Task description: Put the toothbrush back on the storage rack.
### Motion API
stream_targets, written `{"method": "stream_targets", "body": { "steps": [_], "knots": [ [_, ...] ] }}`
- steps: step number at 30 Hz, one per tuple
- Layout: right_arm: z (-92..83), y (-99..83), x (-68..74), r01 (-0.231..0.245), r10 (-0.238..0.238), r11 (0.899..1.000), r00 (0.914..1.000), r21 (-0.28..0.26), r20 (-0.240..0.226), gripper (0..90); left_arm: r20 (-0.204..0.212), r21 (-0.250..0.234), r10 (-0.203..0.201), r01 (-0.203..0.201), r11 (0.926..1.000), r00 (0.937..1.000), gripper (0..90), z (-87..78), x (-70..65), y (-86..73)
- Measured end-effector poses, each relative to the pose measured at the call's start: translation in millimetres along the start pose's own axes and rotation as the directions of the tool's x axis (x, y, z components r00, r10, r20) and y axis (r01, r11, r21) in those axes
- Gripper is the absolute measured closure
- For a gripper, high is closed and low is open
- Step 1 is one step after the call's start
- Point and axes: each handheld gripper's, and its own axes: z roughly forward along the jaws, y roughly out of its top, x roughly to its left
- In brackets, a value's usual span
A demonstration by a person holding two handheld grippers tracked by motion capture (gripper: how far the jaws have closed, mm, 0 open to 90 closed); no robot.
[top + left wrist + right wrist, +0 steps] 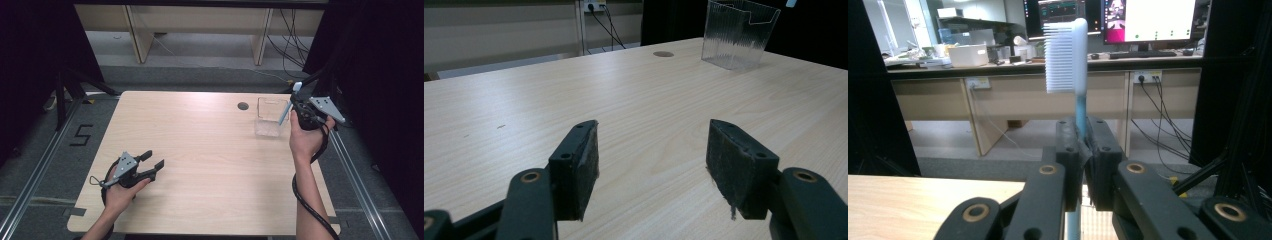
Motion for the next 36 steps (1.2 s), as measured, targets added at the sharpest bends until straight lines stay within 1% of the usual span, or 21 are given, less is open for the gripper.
{"method": "stream_targets", "body": {
  "steps": [3, 4, 5, 6, 7, 8, 12, 13, 14, 15, 16, 19, 22, 24, 25, 29, 30, 31, 32, 35, 36],
  "knots": [
    [3.2, 1.9, -2.4, -0.004, 0.004, 1.000, 1.0000, -0.003, 0.008, 85.9, -0.002, 0.002, -0.006, 0.006, 1.0000, 1.0000, 37.6, 0.2, -0.5, -0.4],
    [4.2, 2.6, -3.1, -0.008, 0.008, 1.000, 0.9999, -0.003, 0.011, 85.9, -0.001, 0.001, -0.002, 0.002, 1.0000, 1.0000, 37.6, 0.4, -0.2, -0.3],
    [5.9, 3.1, -4.0, -0.007, 0.007, 1.000, 0.9999, -0.011, 0.013, 85.9, -0.001, 0.003, 0.019, -0.019, 0.9998, 0.9998, 37.6, 0.3, 1.0, 0.3],
    [6.5, 4.1, -4.7, -0.007, 0.007, 1.000, 0.9999, -0.004, 0.015, 85.9, -0.008, 0.016, 0.019, -0.019, 0.9997, 0.9998, 37.6, -0.7, 0.8, 0.5],
    [8.5, 4.5, -5.0, -0.009, 0.009, 1.000, 0.9998, -0.016, 0.015, 85.9, -0.007, 0.016, 0.020, -0.020, 0.9997, 0.9998, 37.6, -0.6, 0.9, 0.4],
    [9.1, 5.1, -5.7, -0.005, 0.006, 1.000, 0.9998, -0.005, 0.020, 85.9, -0.008, 0.016, 0.019, -0.019, 0.9997, 0.9998, 37.6, -0.6, 1.0, 0.3],
    [13.9, 4.5, -8.4, 0.001, -0.001, 1.000, 0.9997, -0.009, 0.024, 85.8, -0.008, 0.017, 0.020, -0.020, 0.9997, 0.9998, 37.6, -0.7, 1.5, 0.1],
    [14.7, 4.2, -8.2, -0.009, 0.009, 1.000, 0.9995, -0.004, 0.030, 85.9, -0.008, 0.017, 0.021, -0.020, 0.9997, 0.9998, 37.6, -0.7, 1.6, 0.0],
    [16.1, 3.7, -9.2, -0.003, 0.003, 1.000, 0.9994, -0.009, 0.034, 85.8, -0.008, 0.016, 0.020, -0.020, 0.9997, 0.9998, 37.6, -0.8, 1.7, -0.1],
    [16.7, 3.7, -9.7, -0.007, 0.007, 1.000, 0.9993, -0.001, 0.036, 85.8, -0.008, 0.016, 0.020, -0.020, 0.9997, 0.9998, 37.6, -0.9, 1.8, -0.1],
    [17.8, 3.3, -10.1, -0.011, 0.011, 1.000, 0.9992, -0.006, 0.038, 85.8, -0.008, 0.016, 0.020, -0.020, 0.9997, 0.9998, 37.6, -1.0, 2.0, -0.1],
    [20.4, 2.8, -12.9, -0.004, 0.004, 1.000, 0.9991, -0.007, 0.042, 85.8, -0.011, 0.015, 0.013, -0.013, 0.9998, 0.9999, 37.6, -1.2, 2.3, -0.2],
    [22.3, 2.1, -13.8, -0.018, 0.018, 1.000, 0.9983, -0.006, 0.055, 85.8, -0.011, 0.017, 0.013, -0.013, 0.9998, 0.9999, 37.6, -1.1, 2.5, -0.6],
    [23.6, 2.2, -15.5, -0.004, 0.004, 1.000, 0.9982, 0.002, 0.060, 85.8, -0.010, 0.019, 0.016, -0.016, 0.9997, 0.9998, 37.6, -0.6, 2.4, -0.9],
    [24.5, 1.9, -15.1, -0.017, 0.017, 1.000, 0.9981, -0.004, 0.059, 85.7, -0.009, 0.019, 0.016, -0.016, 0.9997, 0.9998, 37.6, -0.5, 2.2, -1.0],
    [28.5, 2.1, -16.1, -0.014, 0.015, 1.000, 0.9976, -0.011, 0.068, 85.7, -0.004, 0.016, 0.016, -0.016, 0.9997, 0.9999, 37.6, 0.2, 1.9, -1.7],
    [29.0, 1.9, -17.0, -0.006, 0.006, 1.000, 0.9976, -0.006, 0.069, 85.7, -0.008, 0.014, -0.014, 0.014, 0.9998, 0.9999, 37.6, 0.6, 0.1, -2.9],
    [30.1, 1.6, -17.2, -0.009, 0.010, 1.000, 0.9975, -0.009, 0.070, 85.7, -0.009, 0.015, -0.015, 0.015, 0.9998, 0.9999, 37.6, 0.5, 0.1, -3.0],
    [31.1, 1.1, -17.9, -0.008, 0.009, 1.000, 0.9975, -0.008, 0.070, 85.6, -0.002, 0.009, -0.006, 0.006, 0.9999, 1.0000, 37.6, 0.9, 1.1, -3.0],
    [32.7, -0.1, -19.3, -0.016, 0.016, 1.000, 0.9969, -0.004, 0.077, 85.6, -0.003, 0.010, -0.008, 0.008, 0.9999, 1.0000, 37.6, 0.7, 1.5, -3.1],
    [33.2, 0.0, -20.0, -0.011, 0.011, 1.000, 0.9969, -0.004, 0.078, 85.6, -0.005, 0.011, -0.010, 0.010, 0.9999, 0.9999, 37.6, 0.7, 1.5, -3.2]
  ]
}}
